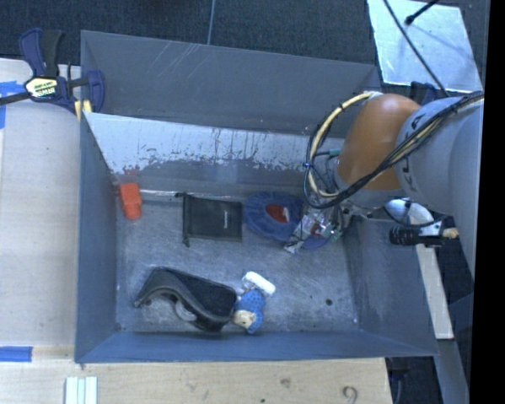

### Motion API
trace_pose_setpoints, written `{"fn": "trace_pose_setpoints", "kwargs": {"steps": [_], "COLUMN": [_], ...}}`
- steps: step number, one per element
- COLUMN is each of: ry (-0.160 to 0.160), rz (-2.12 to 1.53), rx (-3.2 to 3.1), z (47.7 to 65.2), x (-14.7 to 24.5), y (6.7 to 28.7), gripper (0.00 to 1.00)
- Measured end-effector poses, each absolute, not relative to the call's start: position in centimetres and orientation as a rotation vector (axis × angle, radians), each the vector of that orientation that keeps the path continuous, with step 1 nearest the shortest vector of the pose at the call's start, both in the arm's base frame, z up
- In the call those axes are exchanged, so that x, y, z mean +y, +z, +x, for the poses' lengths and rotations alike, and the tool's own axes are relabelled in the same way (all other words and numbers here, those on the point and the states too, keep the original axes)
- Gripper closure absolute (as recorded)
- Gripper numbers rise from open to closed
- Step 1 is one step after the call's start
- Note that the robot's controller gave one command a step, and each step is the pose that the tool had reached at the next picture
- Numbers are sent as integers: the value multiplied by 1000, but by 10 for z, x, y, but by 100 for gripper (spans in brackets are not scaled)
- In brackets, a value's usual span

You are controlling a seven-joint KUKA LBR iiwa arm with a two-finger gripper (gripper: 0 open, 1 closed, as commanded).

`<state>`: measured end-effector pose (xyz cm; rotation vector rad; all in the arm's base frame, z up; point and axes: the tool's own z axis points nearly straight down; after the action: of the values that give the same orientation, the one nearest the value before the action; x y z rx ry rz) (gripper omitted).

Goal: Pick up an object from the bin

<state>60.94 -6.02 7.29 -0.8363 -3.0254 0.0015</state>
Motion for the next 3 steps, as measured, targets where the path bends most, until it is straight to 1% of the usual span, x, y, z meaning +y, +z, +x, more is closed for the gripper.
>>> {"fn": "trace_pose_setpoints", "kwargs": {"steps": [1,2,3], "ry": [7,2,1], "rz": [-955,-962,-956], "rx": [-2986,-2990,-2990], "z": [611,612,612], "x": [-56,-55,-54], "y": [73,72,74], "gripper": [100,0,100]}}
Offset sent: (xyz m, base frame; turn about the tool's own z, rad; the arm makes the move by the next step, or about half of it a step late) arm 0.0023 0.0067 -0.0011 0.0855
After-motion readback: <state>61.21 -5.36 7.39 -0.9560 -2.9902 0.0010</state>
